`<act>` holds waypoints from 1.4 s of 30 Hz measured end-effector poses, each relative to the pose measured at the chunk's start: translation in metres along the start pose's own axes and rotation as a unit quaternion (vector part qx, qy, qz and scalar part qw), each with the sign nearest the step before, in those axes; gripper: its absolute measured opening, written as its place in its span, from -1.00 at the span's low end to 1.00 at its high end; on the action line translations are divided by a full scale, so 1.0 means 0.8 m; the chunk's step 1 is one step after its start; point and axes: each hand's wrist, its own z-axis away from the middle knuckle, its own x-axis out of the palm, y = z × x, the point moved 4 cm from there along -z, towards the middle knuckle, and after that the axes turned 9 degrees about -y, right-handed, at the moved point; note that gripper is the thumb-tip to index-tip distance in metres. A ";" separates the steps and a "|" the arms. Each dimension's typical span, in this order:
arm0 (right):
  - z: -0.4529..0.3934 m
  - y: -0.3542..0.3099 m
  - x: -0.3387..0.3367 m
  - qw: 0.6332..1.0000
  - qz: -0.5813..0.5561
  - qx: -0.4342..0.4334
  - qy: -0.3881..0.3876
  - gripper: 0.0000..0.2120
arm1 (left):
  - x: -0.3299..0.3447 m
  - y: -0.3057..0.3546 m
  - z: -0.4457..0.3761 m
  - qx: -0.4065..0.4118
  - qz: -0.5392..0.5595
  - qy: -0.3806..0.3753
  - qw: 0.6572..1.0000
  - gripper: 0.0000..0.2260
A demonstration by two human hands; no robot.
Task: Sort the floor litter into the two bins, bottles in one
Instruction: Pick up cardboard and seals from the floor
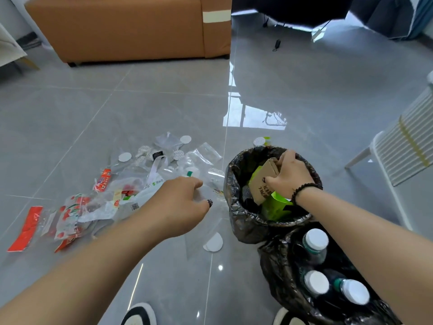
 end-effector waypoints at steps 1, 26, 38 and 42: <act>-0.009 0.002 0.008 1.000 0.006 0.011 -0.012 -0.56 | 0.001 0.004 -0.001 0.000 -0.017 -0.001 1.000 -0.58; -0.090 -0.016 0.087 0.992 0.075 -0.021 -0.097 -0.64 | 0.000 -0.016 -0.014 0.002 0.101 0.010 0.995 -0.53; 0.116 -0.132 -0.018 0.907 -0.095 -0.282 -0.298 -0.38 | -0.019 -0.011 0.016 0.024 0.292 0.003 0.956 -0.48; 0.133 -0.116 -0.012 0.951 -0.064 -0.240 -0.182 -0.78 | -0.018 -0.017 0.028 0.041 0.247 -0.007 0.968 -0.63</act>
